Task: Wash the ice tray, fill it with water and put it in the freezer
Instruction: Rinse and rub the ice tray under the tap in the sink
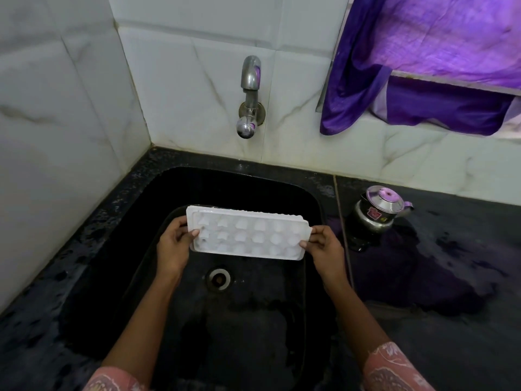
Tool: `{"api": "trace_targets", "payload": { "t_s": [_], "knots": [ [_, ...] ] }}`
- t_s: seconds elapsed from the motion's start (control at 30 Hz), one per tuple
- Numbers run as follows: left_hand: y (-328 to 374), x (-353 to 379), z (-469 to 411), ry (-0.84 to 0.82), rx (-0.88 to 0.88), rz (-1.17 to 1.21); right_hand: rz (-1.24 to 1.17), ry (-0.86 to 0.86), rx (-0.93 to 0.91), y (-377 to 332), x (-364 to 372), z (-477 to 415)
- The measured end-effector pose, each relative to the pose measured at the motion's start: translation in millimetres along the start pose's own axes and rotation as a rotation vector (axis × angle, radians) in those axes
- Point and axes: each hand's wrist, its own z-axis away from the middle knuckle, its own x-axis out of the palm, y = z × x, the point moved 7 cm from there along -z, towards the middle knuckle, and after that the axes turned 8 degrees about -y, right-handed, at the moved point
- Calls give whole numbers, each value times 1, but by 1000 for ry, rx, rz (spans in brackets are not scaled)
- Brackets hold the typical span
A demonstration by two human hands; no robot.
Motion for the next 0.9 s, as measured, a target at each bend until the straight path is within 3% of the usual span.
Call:
{"api": "trace_targets", "payload": {
  "t_s": [0.5, 0.9],
  "knots": [
    [11, 44, 40, 44, -69, -68, -158, 154, 101, 13, -50, 37],
    [-1, 146, 76, -58, -147, 17, -186, 309, 196, 40, -149, 54]
  ]
}}
